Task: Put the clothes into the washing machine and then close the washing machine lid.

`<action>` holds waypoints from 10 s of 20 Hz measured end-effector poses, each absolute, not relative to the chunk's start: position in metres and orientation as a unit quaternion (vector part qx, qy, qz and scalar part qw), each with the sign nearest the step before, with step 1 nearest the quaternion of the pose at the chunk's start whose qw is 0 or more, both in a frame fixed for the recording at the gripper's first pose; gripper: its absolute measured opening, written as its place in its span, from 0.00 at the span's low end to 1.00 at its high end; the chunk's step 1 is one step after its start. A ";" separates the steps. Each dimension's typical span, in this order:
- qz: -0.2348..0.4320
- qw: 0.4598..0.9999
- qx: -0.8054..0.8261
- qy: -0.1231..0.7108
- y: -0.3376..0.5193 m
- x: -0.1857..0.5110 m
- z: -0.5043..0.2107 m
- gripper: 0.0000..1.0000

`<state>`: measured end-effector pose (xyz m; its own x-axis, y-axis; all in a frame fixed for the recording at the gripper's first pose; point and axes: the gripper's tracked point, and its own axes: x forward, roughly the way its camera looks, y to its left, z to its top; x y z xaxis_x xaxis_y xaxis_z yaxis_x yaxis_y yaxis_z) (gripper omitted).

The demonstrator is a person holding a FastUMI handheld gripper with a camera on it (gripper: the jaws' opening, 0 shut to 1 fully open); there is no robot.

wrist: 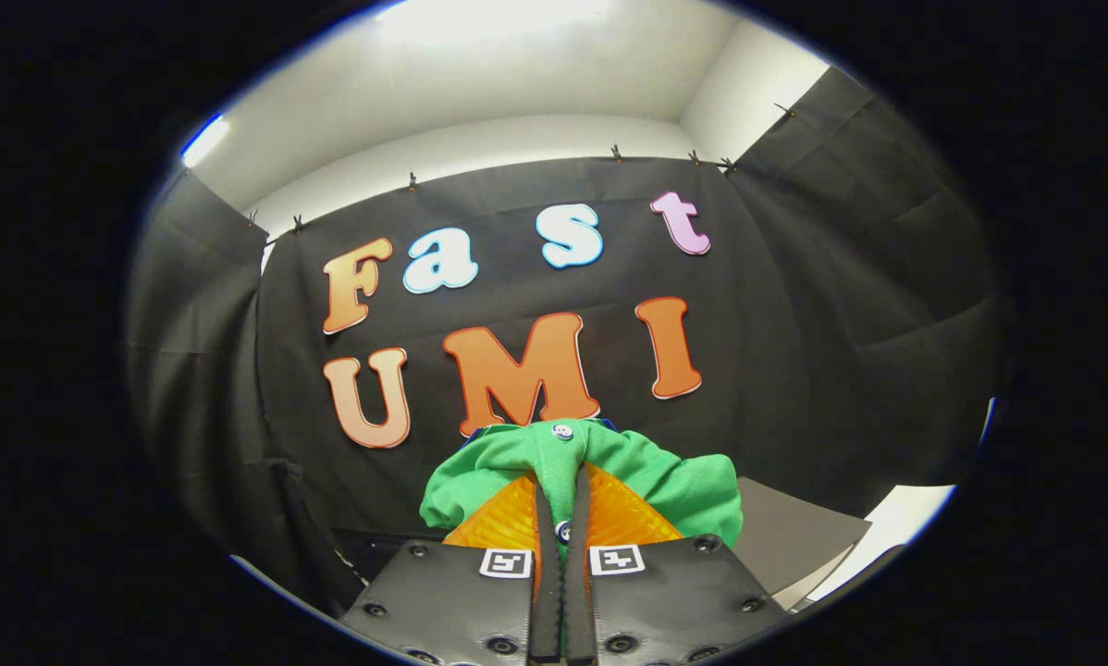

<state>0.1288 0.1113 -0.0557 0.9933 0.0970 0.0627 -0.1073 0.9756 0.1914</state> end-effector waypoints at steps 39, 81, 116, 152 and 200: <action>0.147 0.924 0.025 0.351 0.464 0.195 -0.531 0.10; 0.136 0.926 0.011 0.353 0.454 0.203 -0.467 0.97; 0.110 0.959 0.017 0.259 0.405 0.438 -0.336 0.96; 0.112 0.981 0.027 0.158 0.378 0.306 -0.333 0.97; 0.093 0.995 0.036 0.016 0.097 0.033 -0.077 0.96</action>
<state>0.0329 0.0974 -0.0768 0.9823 0.1854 -0.0256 -0.1830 0.9802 0.0752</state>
